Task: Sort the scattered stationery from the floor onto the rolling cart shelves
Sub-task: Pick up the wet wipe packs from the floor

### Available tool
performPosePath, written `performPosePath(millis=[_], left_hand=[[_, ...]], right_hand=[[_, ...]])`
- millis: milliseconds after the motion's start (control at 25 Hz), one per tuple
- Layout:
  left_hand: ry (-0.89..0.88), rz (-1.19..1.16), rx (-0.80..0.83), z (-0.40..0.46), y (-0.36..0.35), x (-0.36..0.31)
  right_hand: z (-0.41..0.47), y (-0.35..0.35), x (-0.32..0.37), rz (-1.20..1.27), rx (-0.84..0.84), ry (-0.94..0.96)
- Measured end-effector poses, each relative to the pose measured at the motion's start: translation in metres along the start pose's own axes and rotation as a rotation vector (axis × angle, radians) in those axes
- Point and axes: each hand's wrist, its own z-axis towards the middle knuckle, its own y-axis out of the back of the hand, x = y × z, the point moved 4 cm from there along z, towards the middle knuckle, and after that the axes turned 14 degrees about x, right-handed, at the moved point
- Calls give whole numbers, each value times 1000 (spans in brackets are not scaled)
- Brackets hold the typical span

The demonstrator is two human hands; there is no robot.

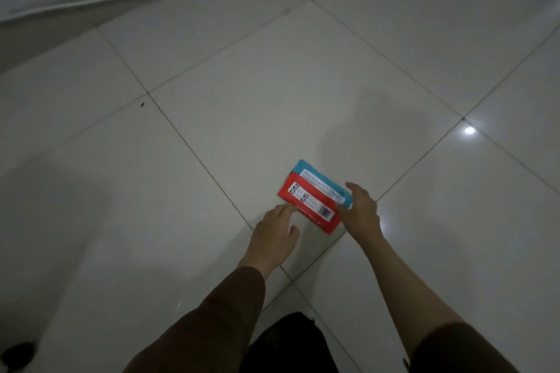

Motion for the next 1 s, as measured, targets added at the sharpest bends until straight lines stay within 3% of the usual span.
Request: performPosePath(millis=[120,280,400,480,560,840,1000], left_hand=[[-47,44,90,36,-29,10],[-42,-121,102,55,-47,17],[-31,-622,49,52,-34,6],[68,-1101,-65,50,-18,7],[136,-1419,-162,44,0,10],[89,-1466,-126,-48,96,-24],[25,-1330,-194,-129,184,-73]], right_hand=[[37,-13,-16,-264,16,-37],[42,-28,-32,-231,-96,10],[32,-26,-22,-72,-112,177],[17,-24,-9,-65,-158,327],[-3,-22,5,-75,-195,428],[-94,37,89,-159,-359,642],[-145,99,170,-85,-239,644]])
